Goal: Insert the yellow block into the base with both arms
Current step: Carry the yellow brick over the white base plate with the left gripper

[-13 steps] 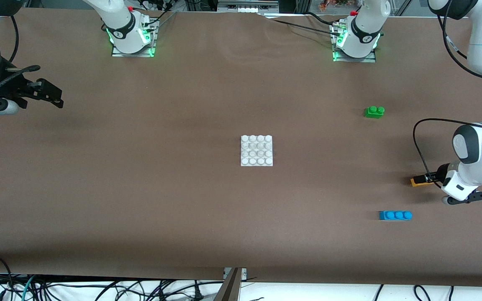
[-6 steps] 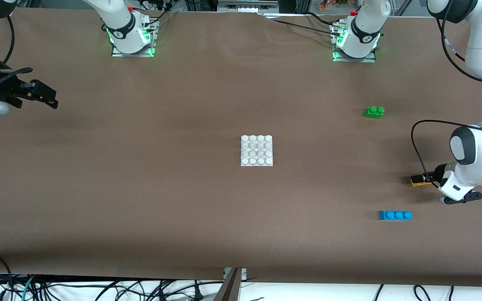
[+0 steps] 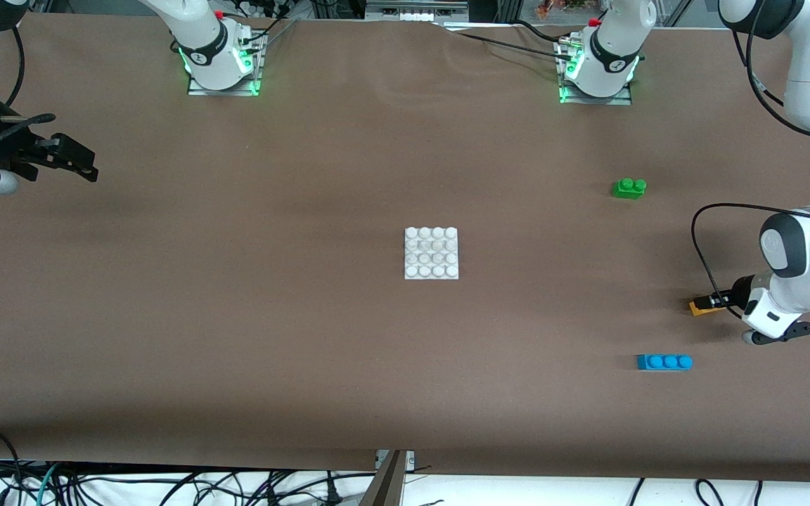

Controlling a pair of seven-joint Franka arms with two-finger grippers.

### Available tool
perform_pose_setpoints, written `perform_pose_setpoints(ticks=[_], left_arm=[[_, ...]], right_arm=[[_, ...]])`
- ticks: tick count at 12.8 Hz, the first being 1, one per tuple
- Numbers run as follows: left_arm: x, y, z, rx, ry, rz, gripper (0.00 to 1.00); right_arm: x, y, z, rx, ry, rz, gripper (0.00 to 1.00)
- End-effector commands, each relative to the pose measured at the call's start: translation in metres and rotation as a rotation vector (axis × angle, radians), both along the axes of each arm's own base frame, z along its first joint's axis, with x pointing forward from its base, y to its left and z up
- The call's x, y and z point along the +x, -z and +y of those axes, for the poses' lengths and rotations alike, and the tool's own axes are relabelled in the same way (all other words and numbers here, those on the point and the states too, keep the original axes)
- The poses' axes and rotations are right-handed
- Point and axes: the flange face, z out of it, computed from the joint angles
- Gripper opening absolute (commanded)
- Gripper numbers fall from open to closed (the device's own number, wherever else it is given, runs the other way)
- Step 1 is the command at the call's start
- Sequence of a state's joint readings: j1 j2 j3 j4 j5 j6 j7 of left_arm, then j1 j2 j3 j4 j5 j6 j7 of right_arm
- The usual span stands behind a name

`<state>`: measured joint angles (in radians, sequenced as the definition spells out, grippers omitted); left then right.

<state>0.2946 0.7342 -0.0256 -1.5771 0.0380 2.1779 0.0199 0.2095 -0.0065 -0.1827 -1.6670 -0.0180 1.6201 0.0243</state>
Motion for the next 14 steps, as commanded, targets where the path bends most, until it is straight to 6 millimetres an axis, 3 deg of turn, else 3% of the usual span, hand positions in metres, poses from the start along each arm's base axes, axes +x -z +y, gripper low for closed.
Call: perform_pose_setpoints(ticks=[1, 3, 5, 7, 9, 11, 14], left_arm=[[0.014, -0.016, 0.007, -0.008, 0.046, -0.038, 0.36], [0.022, -0.037, 0.005, 0.0, 0.082, -0.062, 0.36], [0.024, -0.075, -0.005, -0.004, 0.118, -0.065, 0.37], [0.027, -0.123, -0.044, -0.009, 0.173, -0.047, 0.39], [0.027, -0.161, -0.105, -0.019, 0.241, 0.0, 0.4], [0.022, -0.193, -0.188, -0.016, 0.239, 0.036, 0.43], [0.005, -0.225, -0.32, -0.003, 0.309, 0.045, 0.43]], right_arm=[[-0.007, -0.003, 0.002, -0.003, 0.0, 0.045, 0.99], [-0.007, -0.004, 0.002, -0.002, 0.001, 0.048, 0.99], [-0.007, -0.004, 0.003, 0.0, 0.001, 0.048, 0.99], [-0.007, -0.004, 0.003, 0.0, 0.001, 0.047, 0.99], [-0.007, -0.004, 0.003, 0.0, 0.001, 0.047, 0.99], [-0.006, -0.004, 0.003, 0.0, 0.001, 0.044, 0.99], [-0.004, -0.003, 0.003, 0.001, -0.01, 0.039, 0.99]])
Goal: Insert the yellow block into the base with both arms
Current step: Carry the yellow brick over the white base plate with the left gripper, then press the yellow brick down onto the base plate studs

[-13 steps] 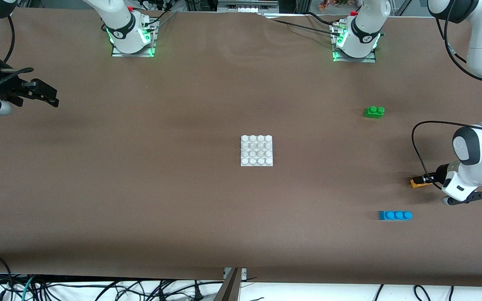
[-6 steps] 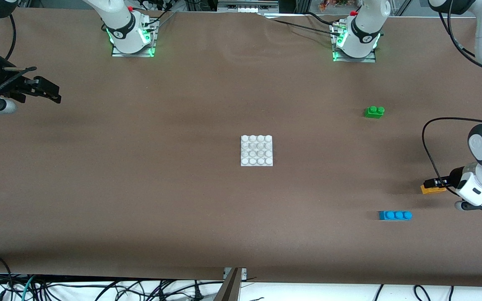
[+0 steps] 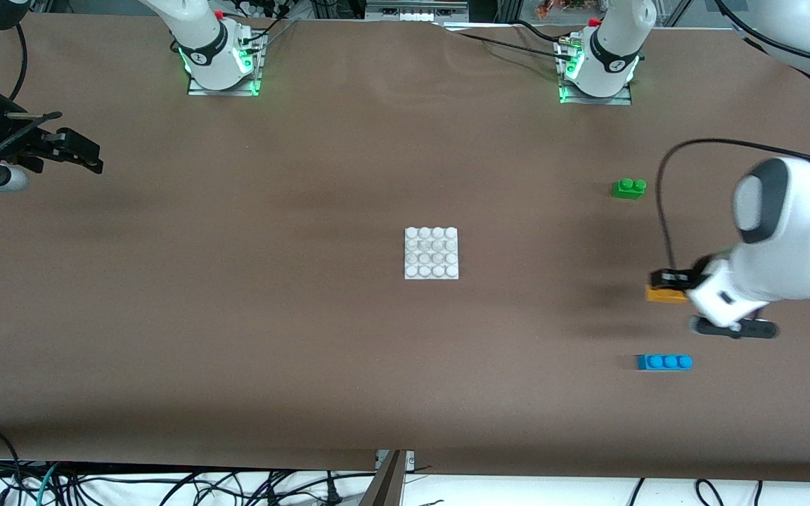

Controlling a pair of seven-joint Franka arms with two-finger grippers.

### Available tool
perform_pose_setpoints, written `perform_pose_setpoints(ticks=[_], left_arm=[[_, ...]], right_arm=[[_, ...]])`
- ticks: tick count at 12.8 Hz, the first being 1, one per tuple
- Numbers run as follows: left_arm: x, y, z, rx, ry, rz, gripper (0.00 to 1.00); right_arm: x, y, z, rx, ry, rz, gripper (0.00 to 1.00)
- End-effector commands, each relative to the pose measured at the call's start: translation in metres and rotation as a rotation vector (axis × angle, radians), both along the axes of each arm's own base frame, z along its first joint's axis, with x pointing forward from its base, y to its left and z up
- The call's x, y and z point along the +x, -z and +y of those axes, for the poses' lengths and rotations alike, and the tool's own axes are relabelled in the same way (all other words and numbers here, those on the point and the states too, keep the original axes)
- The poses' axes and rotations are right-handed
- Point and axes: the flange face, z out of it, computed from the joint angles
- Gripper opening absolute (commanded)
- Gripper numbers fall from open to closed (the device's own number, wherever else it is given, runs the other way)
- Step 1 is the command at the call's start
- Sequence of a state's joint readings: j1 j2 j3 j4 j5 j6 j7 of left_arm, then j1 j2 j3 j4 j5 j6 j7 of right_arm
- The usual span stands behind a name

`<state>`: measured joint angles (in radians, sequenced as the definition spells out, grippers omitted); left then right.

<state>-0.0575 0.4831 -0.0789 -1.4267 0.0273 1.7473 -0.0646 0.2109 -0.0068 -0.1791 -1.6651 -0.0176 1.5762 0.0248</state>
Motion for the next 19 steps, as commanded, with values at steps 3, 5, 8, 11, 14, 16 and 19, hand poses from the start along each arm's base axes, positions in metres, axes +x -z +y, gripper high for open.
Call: perform_pose_setpoints(ticks=[3, 5, 8, 11, 14, 16, 19], left_arm=[[-0.046, 0.01, -0.177, 0.08, -0.082, 0.05, 0.45], [-0.071, 0.028, -0.243, 0.091, -0.038, 0.053, 0.46], [-0.096, 0.059, -0.302, -0.037, -0.048, 0.129, 0.47], [-0.092, 0.094, -0.318, -0.086, -0.094, 0.127, 0.47], [-0.101, 0.123, -0.339, -0.078, -0.097, 0.119, 0.47], [-0.095, 0.138, -0.343, -0.104, -0.122, 0.081, 0.47], [-0.11, 0.159, -0.361, -0.081, -0.115, 0.096, 0.47]], right_arm=[[0.001, -0.007, 0.001, 0.002, -0.006, -0.007, 0.99], [0.002, -0.006, 0.001, 0.002, -0.013, -0.008, 0.99], [0.004, -0.007, 0.003, 0.001, -0.019, -0.018, 0.99], [0.005, -0.007, 0.006, -0.002, -0.021, -0.024, 0.99], [0.004, -0.009, 0.006, 0.002, -0.008, -0.025, 0.99], [0.005, -0.007, 0.006, 0.003, -0.008, -0.022, 0.99], [0.008, -0.003, 0.007, 0.0, -0.007, -0.021, 0.99]])
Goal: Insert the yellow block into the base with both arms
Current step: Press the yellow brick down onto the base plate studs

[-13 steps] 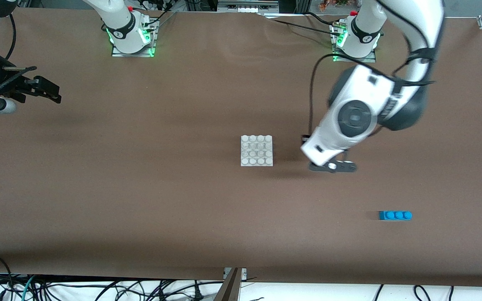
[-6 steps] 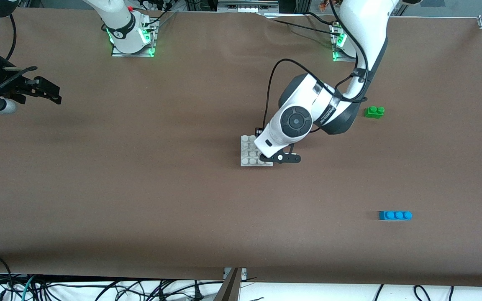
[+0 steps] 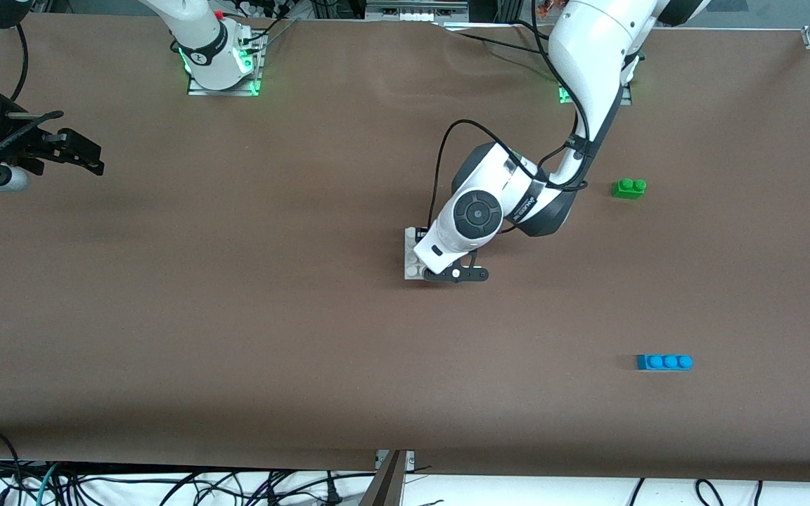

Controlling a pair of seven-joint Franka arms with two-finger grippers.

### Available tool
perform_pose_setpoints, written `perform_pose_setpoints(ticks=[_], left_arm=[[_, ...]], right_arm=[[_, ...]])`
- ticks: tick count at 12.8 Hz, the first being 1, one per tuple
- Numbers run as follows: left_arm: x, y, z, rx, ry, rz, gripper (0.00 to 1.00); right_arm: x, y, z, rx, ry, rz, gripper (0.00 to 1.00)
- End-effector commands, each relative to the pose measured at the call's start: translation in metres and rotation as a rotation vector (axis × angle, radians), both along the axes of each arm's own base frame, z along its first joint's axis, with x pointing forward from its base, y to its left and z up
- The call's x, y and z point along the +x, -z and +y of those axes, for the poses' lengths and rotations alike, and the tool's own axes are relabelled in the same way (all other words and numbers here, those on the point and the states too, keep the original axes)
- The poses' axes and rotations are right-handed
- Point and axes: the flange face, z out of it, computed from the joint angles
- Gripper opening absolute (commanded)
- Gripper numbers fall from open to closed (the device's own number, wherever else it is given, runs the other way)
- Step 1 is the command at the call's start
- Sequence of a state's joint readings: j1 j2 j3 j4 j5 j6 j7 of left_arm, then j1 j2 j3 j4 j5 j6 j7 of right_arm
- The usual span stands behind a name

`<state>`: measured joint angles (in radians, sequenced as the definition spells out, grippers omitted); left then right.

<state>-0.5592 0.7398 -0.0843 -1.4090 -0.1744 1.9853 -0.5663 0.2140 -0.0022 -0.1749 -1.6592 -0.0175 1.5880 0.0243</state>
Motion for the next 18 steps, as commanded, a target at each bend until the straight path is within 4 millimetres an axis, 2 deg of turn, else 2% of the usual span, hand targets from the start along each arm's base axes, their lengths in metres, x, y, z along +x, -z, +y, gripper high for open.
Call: perform_pose_setpoints(ticks=[1, 3, 5, 11, 18], left_arm=[[-0.005, 0.013, -0.016, 0.003, -0.033, 0.008, 0.46], [-0.002, 0.015, -0.021, -0.008, -0.092, -0.023, 0.46], [-0.011, 0.024, -0.03, 0.003, -0.075, -0.023, 0.46], [-0.017, 0.033, -0.036, 0.02, -0.053, -0.026, 0.46], [-0.016, 0.032, -0.031, 0.037, -0.032, -0.034, 0.46]], right_arm=[[0.006, -0.004, 0.002, 0.0, 0.001, -0.019, 0.99], [0.006, -0.01, 0.002, 0.003, 0.001, -0.029, 0.99], [0.005, -0.012, 0.002, 0.003, 0.003, -0.034, 0.99], [0.004, -0.012, 0.001, 0.003, 0.003, -0.029, 0.99], [0.005, -0.012, 0.002, 0.0, -0.001, -0.032, 0.99]])
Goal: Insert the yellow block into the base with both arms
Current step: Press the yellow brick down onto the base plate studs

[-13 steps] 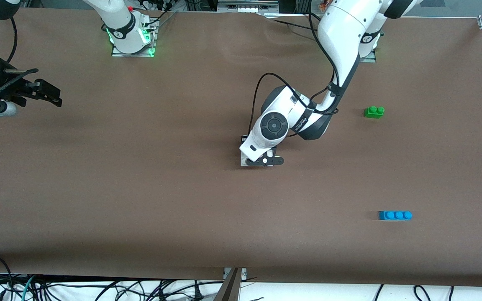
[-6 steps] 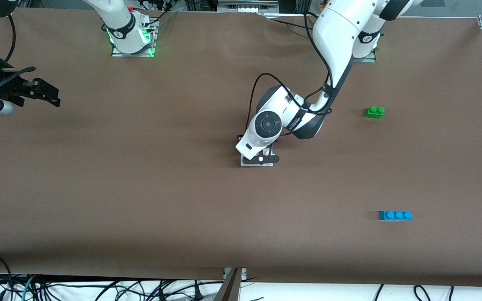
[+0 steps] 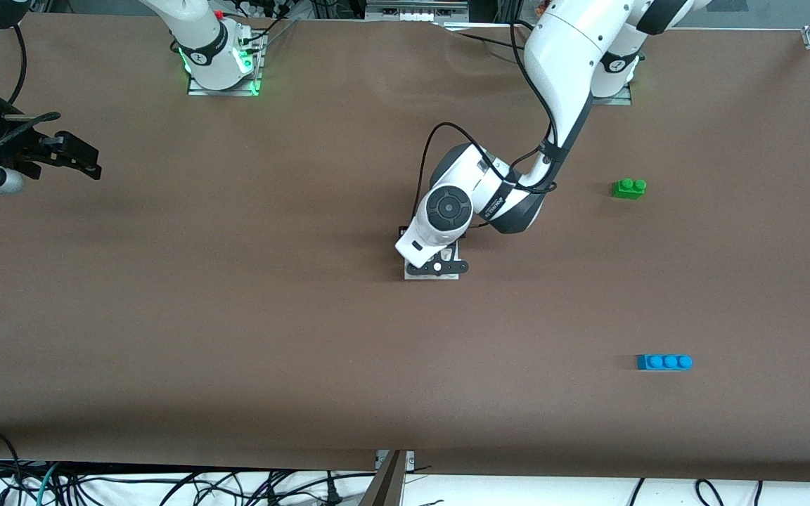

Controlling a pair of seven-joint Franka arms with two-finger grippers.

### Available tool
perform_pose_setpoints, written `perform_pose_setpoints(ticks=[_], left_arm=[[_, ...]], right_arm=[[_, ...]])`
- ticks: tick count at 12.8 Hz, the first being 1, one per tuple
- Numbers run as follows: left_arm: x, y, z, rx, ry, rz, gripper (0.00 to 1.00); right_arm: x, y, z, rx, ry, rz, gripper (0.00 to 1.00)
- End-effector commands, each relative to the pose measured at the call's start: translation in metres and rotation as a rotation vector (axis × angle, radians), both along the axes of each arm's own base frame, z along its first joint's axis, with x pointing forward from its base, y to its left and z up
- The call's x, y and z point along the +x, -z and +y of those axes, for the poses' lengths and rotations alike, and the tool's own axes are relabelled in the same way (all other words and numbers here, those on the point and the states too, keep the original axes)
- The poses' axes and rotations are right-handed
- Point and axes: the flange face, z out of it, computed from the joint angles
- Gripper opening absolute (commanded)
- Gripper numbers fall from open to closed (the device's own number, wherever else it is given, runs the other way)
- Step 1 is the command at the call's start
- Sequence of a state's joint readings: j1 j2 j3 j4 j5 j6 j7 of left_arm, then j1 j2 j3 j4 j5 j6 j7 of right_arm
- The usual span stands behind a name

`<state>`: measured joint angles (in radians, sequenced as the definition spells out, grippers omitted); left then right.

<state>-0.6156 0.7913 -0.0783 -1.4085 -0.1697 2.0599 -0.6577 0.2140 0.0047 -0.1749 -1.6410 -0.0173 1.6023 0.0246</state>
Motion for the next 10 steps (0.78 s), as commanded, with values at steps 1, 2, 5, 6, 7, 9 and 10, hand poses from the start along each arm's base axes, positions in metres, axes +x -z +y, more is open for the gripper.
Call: perform_pose_setpoints(ticks=[1, 2, 5, 6, 7, 9, 10], left_arm=[[0.0023, 0.0007, -0.0007, 0.022, 0.017, -0.015, 0.46], [0.0018, 0.0028, 0.0007, 0.025, 0.019, -0.012, 0.46], [0.0006, 0.0051, 0.0019, 0.061, 0.054, -0.034, 0.46], [-0.0001, 0.0051, 0.001, 0.06, 0.055, -0.034, 0.46], [-0.0001, 0.0051, 0.001, 0.06, 0.057, -0.034, 0.46], [-0.0006, 0.0055, 0.0013, 0.063, 0.058, -0.031, 0.45], [-0.0013, 0.007, 0.0019, 0.068, 0.061, -0.025, 0.45]], right_arm=[[0.0005, -0.0058, 0.0011, -0.003, -0.001, -0.008, 0.99], [0.001, -0.0057, 0.0012, -0.003, -0.001, -0.008, 0.99], [0.0008, -0.0067, 0.0001, -0.004, 0.0, -0.011, 0.99], [0.0006, -0.0066, 0.0008, -0.006, -0.001, -0.01, 0.99], [0.0003, -0.0074, -0.0003, -0.007, 0.0, -0.011, 0.99], [0.0004, -0.0075, 0.0005, -0.007, -0.001, -0.013, 0.99], [0.0006, -0.0066, 0.0006, -0.007, -0.001, -0.01, 0.99]])
